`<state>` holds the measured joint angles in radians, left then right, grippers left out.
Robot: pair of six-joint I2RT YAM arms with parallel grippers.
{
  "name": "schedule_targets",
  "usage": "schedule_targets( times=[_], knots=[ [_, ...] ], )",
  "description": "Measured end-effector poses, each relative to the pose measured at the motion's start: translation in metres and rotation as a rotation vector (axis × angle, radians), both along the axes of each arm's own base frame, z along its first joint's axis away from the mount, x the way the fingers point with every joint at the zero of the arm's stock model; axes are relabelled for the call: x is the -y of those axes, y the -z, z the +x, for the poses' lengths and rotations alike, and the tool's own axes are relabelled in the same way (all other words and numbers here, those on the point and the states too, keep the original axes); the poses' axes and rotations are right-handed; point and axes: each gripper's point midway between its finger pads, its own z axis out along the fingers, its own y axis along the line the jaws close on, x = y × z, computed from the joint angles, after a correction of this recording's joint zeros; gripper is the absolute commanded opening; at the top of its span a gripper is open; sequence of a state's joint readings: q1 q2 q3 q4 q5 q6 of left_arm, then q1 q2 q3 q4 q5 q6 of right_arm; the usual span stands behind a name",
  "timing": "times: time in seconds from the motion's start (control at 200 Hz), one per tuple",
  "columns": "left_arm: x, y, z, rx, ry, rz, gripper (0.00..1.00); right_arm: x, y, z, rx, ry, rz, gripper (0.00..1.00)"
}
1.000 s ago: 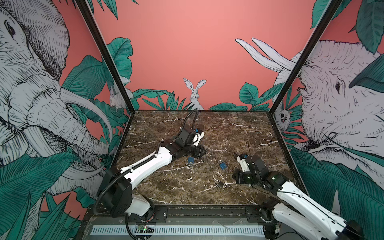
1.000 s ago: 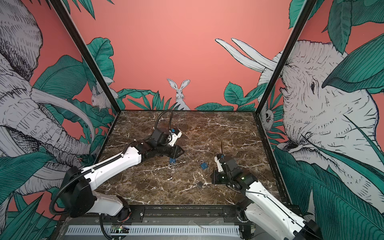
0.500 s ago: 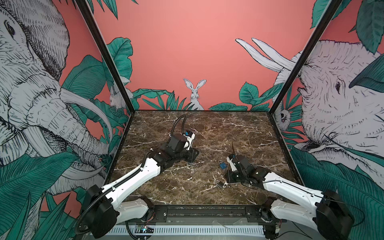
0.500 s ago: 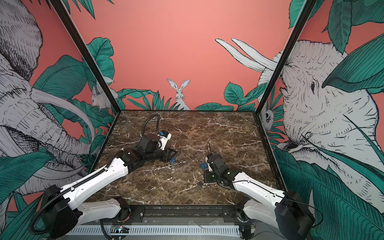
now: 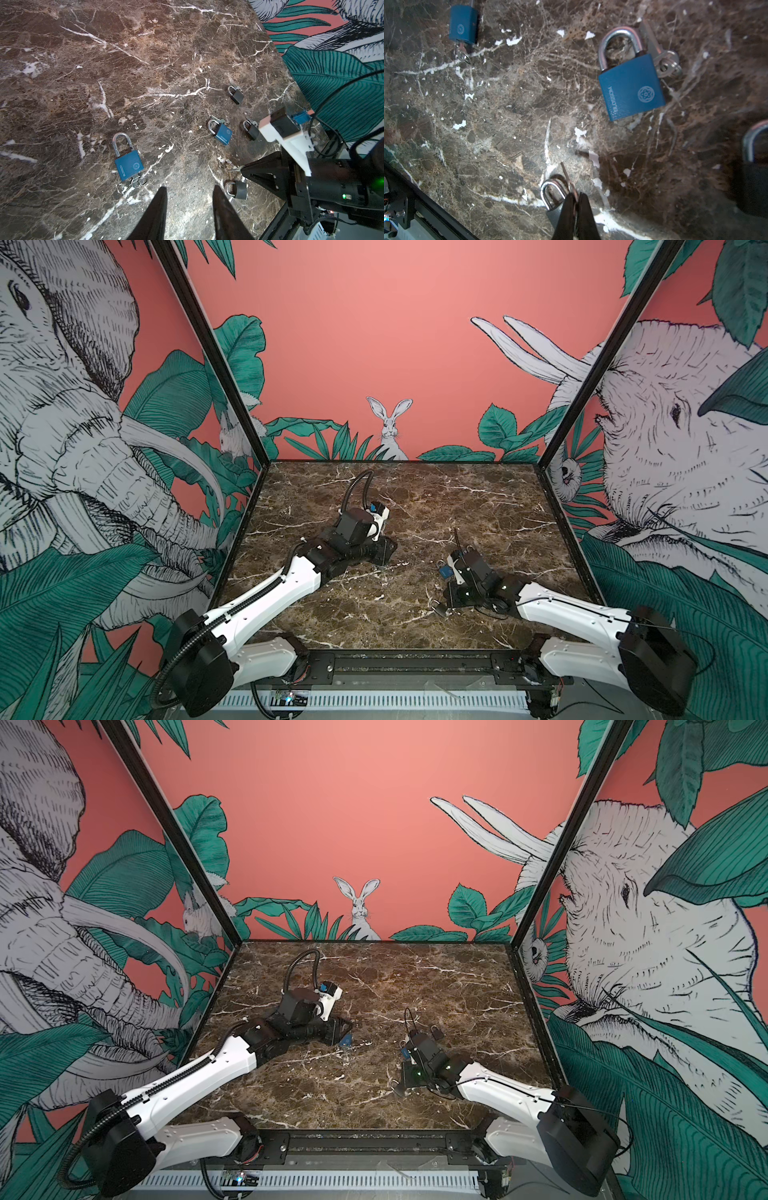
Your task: Lock with the key
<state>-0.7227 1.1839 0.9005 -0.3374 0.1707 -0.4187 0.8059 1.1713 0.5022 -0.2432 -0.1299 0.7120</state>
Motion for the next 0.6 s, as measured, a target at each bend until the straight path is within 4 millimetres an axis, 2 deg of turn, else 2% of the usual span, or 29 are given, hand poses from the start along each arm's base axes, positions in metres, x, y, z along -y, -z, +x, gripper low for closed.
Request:
schedule_targets(
  times=[0.225,0.355,0.6],
  knots=[
    [0.000,0.001,0.001,-0.003,-0.002,0.002,0.39,0.006,0.009,-0.007,-0.017,0.018,-0.022,0.01],
    [0.000,0.001,0.001,-0.003,-0.002,0.003,0.39,0.006,0.011,-0.011,-0.026,0.022,-0.023,0.12],
    [0.000,0.002,0.001,-0.005,-0.001,0.005,0.39,0.007,0.011,-0.015,-0.025,0.023,-0.034,0.22]
  ],
)
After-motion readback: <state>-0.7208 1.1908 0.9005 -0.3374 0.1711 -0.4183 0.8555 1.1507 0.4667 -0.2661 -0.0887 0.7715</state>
